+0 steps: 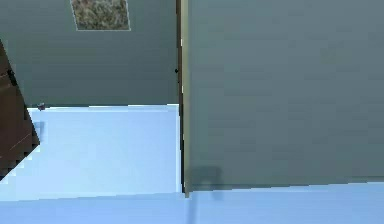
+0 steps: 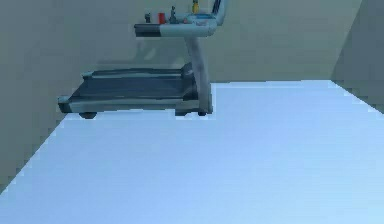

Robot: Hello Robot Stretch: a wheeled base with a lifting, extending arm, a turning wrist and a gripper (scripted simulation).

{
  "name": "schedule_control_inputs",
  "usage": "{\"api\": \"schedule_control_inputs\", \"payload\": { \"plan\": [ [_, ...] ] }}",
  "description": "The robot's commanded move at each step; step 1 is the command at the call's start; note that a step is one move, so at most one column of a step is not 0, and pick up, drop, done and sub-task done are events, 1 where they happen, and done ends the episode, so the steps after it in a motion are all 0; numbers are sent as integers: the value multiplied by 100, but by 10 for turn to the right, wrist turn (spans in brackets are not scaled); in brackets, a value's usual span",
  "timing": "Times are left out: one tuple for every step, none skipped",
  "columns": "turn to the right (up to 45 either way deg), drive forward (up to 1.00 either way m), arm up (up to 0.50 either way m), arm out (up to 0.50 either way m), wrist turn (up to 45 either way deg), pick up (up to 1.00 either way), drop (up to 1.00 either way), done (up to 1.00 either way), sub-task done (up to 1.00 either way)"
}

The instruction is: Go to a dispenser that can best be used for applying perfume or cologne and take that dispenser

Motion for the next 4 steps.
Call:
{"api": "schedule_control_inputs", "payload": {
  "plan": [
    [0, 45, 0, 0, 0, 0, 0, 0, 0],
    [-270, 0, 0, 0, 0, 0, 0, 0, 0],
    [0, 5, 0, 0, 0, 0, 0, 0, 0],
    [-180, 0, 0, 0, 0, 0, 0, 0, 0]
  ]
}}
